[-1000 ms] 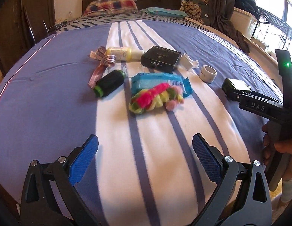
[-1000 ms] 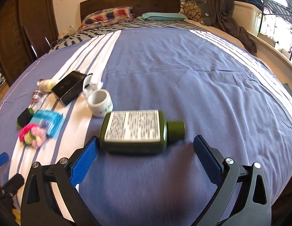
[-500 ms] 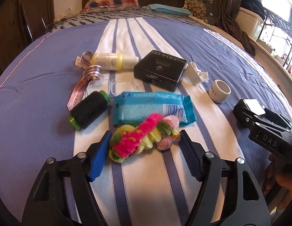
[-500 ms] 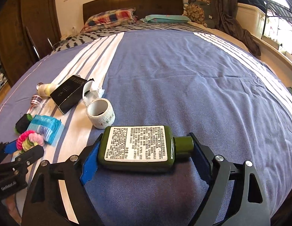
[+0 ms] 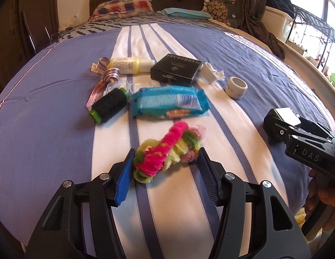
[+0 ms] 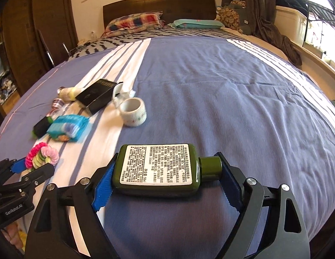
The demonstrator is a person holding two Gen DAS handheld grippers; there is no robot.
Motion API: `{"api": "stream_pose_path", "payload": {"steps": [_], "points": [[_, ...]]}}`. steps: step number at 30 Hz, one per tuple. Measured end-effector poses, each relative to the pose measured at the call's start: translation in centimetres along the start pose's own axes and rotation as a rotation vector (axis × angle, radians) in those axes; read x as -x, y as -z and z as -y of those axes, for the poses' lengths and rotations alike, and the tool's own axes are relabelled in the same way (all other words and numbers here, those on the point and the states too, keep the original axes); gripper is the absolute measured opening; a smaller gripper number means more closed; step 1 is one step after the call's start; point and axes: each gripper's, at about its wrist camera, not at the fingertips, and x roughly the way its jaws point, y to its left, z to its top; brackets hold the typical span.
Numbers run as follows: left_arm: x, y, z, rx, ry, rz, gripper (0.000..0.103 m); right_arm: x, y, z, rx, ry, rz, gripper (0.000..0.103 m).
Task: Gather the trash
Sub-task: 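Carry the green bottle and fuzzy toy with both tools down over the bin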
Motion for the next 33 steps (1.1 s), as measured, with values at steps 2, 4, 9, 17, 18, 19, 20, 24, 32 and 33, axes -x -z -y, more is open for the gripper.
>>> {"api": "stream_pose_path", "payload": {"steps": [2, 4, 9, 17, 18, 19, 20, 24, 32, 33], "points": [[1.0, 0.7, 0.0, 0.006, -0.002, 0.01, 0.054, 1.1, 0.5, -0.3, 0.003, -0.013, 0.007, 0.085], [2.5, 1.4, 0.0, 0.007, -0.01, 0.026, 0.054, 2.2, 1.0, -0.6, 0.009, -0.019, 0.018, 0.085], [6.3, 2.9, 0.6, -0.004, -0.019, 0.072, 0.054, 5.6, 2.0, -1.6, 0.033, -0.04, 0.054, 0.085], [12.1, 5.5, 1.4, -0.017, -0.027, 0.134, 0.055, 11.1, 4.6, -2.5, 0.071, -0.067, 0.113, 0.085], [12.9, 6.1, 1.5, -0.018, -0.027, 0.141, 0.055, 11.7, 5.0, -2.8, 0.076, -0.072, 0.116, 0.085], [13.3, 6.4, 1.5, -0.019, -0.027, 0.145, 0.055, 12.0, 5.2, -2.8, 0.08, -0.077, 0.117, 0.085], [13.7, 6.7, 1.5, -0.02, -0.027, 0.147, 0.055, 12.0, 5.2, -2.8, 0.08, -0.077, 0.117, 0.085], [14.9, 8.9, 1.8, -0.035, -0.019, 0.14, 0.055, 13.8, 7.7, -3.3, 0.097, -0.109, 0.111, 0.085], [14.3, 12.9, 2.4, -0.035, 0.0, 0.077, 0.056, 14.0, 11.1, -3.4, 0.103, -0.118, 0.062, 0.085], [13.9, 13.5, 2.5, -0.037, 0.001, 0.062, 0.056, 14.0, 11.6, -3.4, 0.104, -0.118, 0.053, 0.085]]}}
